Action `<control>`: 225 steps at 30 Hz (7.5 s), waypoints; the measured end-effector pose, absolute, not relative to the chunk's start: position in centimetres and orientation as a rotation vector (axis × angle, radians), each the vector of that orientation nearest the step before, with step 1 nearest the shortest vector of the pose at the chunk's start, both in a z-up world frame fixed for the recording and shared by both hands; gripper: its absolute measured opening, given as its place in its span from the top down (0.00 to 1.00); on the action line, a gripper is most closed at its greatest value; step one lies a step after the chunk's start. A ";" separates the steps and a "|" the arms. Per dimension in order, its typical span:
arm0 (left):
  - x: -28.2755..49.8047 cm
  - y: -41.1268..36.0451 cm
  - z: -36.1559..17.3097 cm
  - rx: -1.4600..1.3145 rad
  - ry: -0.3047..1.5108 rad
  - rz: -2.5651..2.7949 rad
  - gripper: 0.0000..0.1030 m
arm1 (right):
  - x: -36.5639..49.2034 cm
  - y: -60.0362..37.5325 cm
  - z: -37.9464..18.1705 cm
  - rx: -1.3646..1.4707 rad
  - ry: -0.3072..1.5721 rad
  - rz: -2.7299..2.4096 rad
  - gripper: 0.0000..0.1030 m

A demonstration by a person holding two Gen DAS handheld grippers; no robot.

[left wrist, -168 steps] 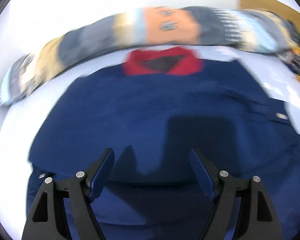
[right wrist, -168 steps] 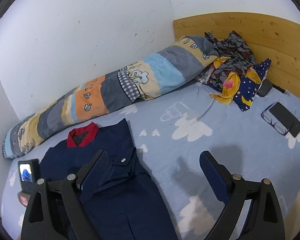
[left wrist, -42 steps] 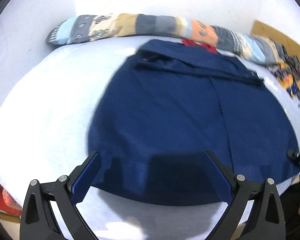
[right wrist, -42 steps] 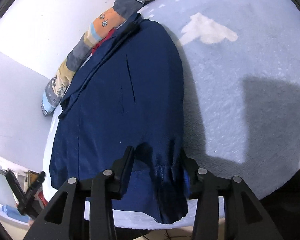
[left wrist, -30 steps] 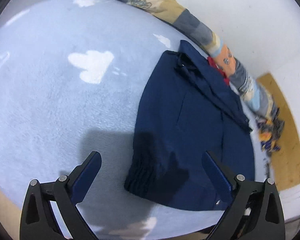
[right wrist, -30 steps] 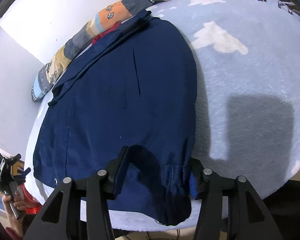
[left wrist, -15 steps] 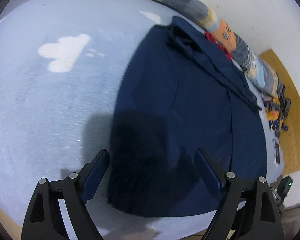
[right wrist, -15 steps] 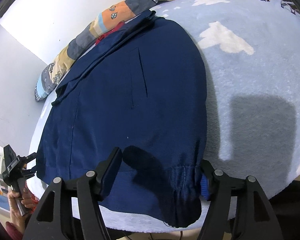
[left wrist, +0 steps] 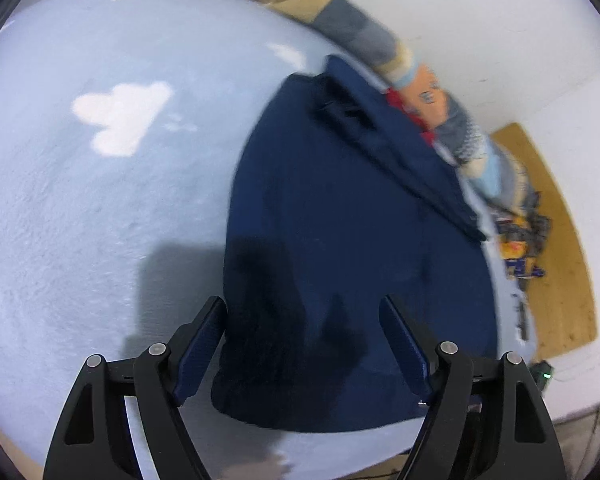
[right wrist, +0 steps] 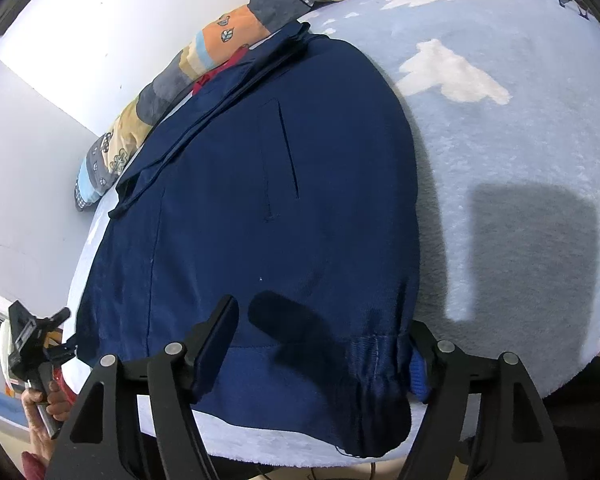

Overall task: Fold large clothes
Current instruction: 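Close both grippers on the navy shirt hem, then lift the hem with both grippers and carry it toward the red collar, then carry the held hem over the shirt back up to the red collar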

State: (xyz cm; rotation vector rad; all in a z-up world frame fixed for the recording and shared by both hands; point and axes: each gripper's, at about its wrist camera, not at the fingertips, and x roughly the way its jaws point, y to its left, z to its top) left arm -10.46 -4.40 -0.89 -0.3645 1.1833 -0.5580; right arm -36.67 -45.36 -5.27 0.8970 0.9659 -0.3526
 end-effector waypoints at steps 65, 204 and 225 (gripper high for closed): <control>-11.9 -13.0 -3.9 -0.196 1.034 -0.516 0.77 | -38.5 -46.7 -3.3 1.012 0.761 -0.262 0.89; -15.7 -13.5 13.9 -0.357 0.612 -0.501 0.74 | -30.3 -58.1 13.9 1.107 0.393 -0.066 0.89; 12.7 -25.2 9.8 -0.380 0.926 -0.399 0.71 | -8.5 -69.6 4.7 1.226 0.601 -0.193 0.88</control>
